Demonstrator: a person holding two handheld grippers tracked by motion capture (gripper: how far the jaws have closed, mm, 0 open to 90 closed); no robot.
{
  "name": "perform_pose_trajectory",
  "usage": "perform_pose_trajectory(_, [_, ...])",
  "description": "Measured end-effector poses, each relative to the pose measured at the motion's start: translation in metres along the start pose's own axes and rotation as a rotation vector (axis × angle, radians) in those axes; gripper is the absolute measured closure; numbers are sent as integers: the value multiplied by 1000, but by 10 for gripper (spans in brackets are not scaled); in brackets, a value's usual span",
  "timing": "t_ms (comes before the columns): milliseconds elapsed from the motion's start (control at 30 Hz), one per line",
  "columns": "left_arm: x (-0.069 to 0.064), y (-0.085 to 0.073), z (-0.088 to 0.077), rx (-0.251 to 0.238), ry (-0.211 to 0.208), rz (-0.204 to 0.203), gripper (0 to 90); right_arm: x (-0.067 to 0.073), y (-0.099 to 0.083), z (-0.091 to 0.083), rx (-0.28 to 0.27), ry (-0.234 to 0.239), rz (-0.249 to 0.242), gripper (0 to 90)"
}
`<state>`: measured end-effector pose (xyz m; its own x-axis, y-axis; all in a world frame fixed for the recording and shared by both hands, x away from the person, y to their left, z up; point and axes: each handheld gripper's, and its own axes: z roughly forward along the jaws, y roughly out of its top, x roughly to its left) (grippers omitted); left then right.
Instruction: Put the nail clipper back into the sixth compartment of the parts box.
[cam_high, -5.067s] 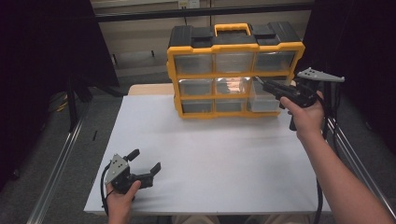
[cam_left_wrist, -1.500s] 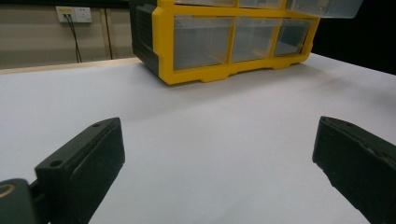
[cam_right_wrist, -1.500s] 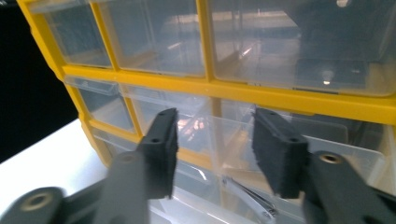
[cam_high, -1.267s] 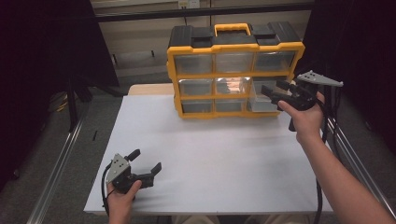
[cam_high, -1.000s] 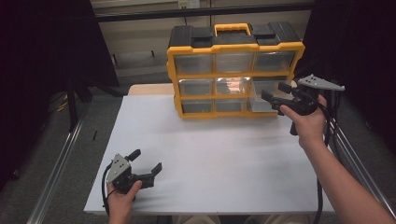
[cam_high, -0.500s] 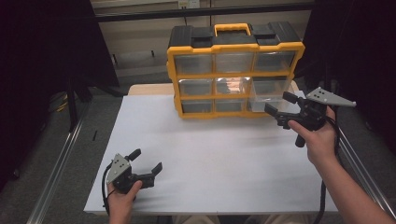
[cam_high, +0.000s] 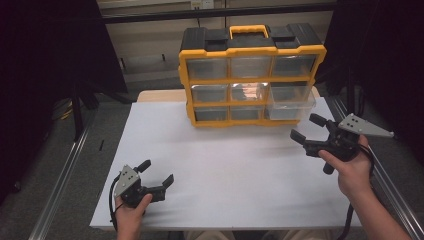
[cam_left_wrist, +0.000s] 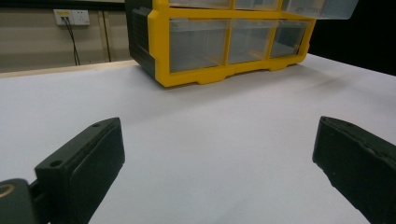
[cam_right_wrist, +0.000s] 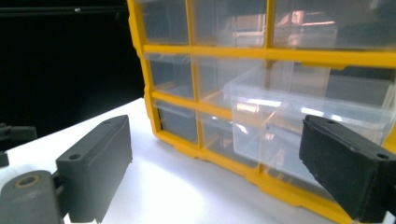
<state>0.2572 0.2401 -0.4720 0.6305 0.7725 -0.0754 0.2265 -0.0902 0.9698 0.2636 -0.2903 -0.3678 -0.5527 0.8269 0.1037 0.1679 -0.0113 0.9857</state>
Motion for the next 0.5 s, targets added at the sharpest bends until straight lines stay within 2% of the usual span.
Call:
perform_pose_trajectory(233, [-1, 0, 0, -2, -1, -1, 23, 3, -16, -7, -4, 25, -6, 89])
perform_pose_trajectory(500, [-1, 0, -1, 2, 0, -2, 23, 2, -44, -19, 3, 43, 3, 86])
